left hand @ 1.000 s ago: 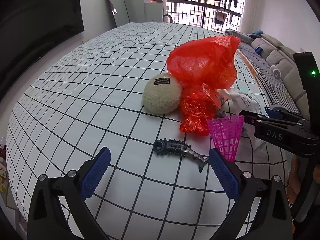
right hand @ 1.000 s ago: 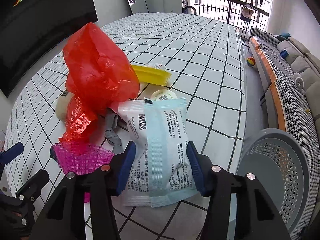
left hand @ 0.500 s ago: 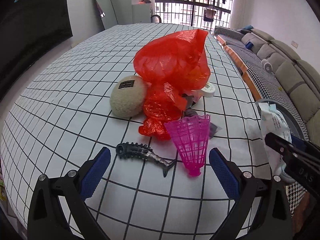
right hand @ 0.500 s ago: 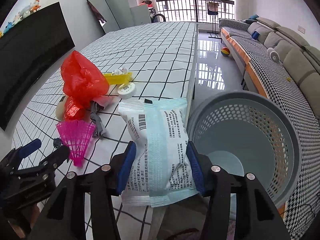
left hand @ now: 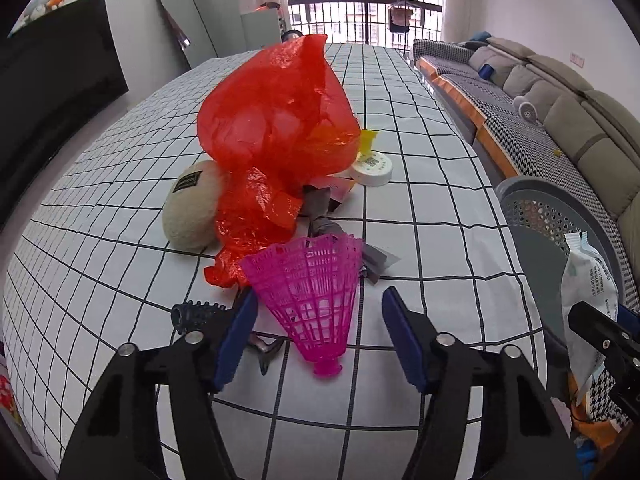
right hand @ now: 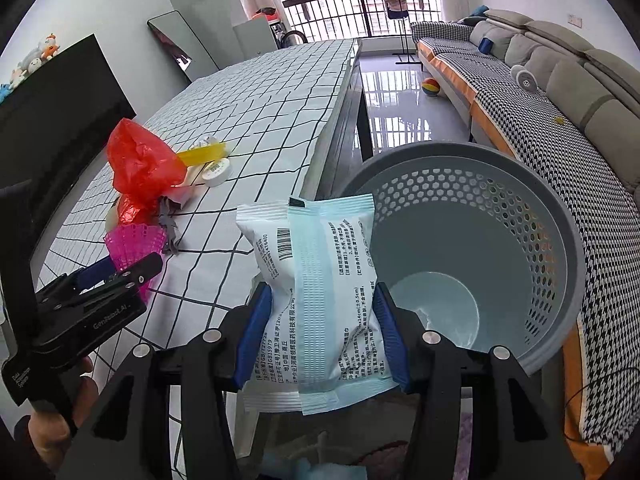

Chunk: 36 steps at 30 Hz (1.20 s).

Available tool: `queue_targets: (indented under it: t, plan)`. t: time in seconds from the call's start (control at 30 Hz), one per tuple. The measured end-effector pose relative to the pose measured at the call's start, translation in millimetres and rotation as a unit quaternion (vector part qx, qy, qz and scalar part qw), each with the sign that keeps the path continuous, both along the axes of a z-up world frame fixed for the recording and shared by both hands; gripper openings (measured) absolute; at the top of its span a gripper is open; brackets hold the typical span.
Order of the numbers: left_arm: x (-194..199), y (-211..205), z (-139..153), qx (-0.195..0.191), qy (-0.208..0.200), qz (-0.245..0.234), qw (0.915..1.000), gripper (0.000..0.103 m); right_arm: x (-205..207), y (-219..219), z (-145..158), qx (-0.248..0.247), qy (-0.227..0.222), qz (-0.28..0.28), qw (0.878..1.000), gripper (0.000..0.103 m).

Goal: Collect trash
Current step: 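Lift the packet with the right gripper while the left gripper grasps the pink shuttlecock, then carry both items over the grey basket and open both grippers to drop them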

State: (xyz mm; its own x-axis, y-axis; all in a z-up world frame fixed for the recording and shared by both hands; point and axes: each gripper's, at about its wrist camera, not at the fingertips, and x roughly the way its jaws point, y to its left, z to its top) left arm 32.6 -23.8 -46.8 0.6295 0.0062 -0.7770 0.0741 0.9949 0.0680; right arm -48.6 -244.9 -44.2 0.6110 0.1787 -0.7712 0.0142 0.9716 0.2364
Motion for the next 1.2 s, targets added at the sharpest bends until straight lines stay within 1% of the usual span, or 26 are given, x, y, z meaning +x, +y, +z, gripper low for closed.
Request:
queue_targets:
  t: [0.03,0.17,0.3,0.5,0.63,0.73,0.87,0.93,0.97,1.03,1.1,1.2]
  plan:
    - [0.0,-0.9,-1.0,0.0,0.004,-0.002,1.0,0.044,0.0,-1.3,-0.5,0.001,0.001,-0.001,1.0,0.051]
    - [-1.9,-3.7,1.5,0.004,0.001,-0.007,1.0,0.035,-1.2,-5.2,-0.9,0.005,0.001,-0.005,1.0,0.051]
    - [-7.9,-0.3,9.6,-0.01,-0.001,-0.007,0.9999,0.035,-1.4,-7.6,-1.6,0.01,0.001,-0.007,1.0,0.051]
    - [-25.7,1.2,39.4,-0.023,-0.031,-0.019,0.9991,0.035,-3.8,-15.1,-0.1,0.015,-0.006,-0.011,1.0,0.051]
    - [-30.2,-14.4,56.8,-0.034,-0.048,-0.043,0.9973,0.035,-6.6,-29.5,3.3,0.015,-0.012,-0.024,1.0,0.051]
    - [-26.8,-37.5,62.4,-0.037,-0.055,-0.069,0.9954,0.035,-9.5,-47.3,6.3,0.012,-0.016,-0.042,0.999,0.051]
    - [-18.7,-75.0,60.3,-0.048,-0.046,-0.112,0.9915,0.035,-10.5,-73.1,8.5,0.004,-0.017,-0.069,0.997,0.051]
    - [-12.5,-97.5,56.4,-0.045,-0.043,-0.132,0.9893,0.035,-9.0,-86.3,5.6,0.002,-0.015,-0.081,0.997,0.051]
    - [-10.1,-108.3,54.2,-0.039,-0.041,-0.142,0.9883,0.038,-7.4,-92.3,2.9,0.002,-0.012,-0.087,0.996,0.051]
    - [-5.0,-130.7,47.4,-0.028,-0.035,-0.16,0.986,0.04,-3.9,-103.4,-4.6,0.001,-0.006,-0.098,0.995,0.051]
    - [-0.1,-148.7,38.4,-0.03,-0.025,-0.179,0.983,0.041,-0.4,-114.0,-12.0,0.003,-0.001,-0.104,0.995,0.051]
    - [8.1,-167.4,24.2,-0.032,-0.005,-0.194,0.9804,0.041,5.0,-124.7,-23.4,0.01,0.009,-0.109,0.994,0.051]
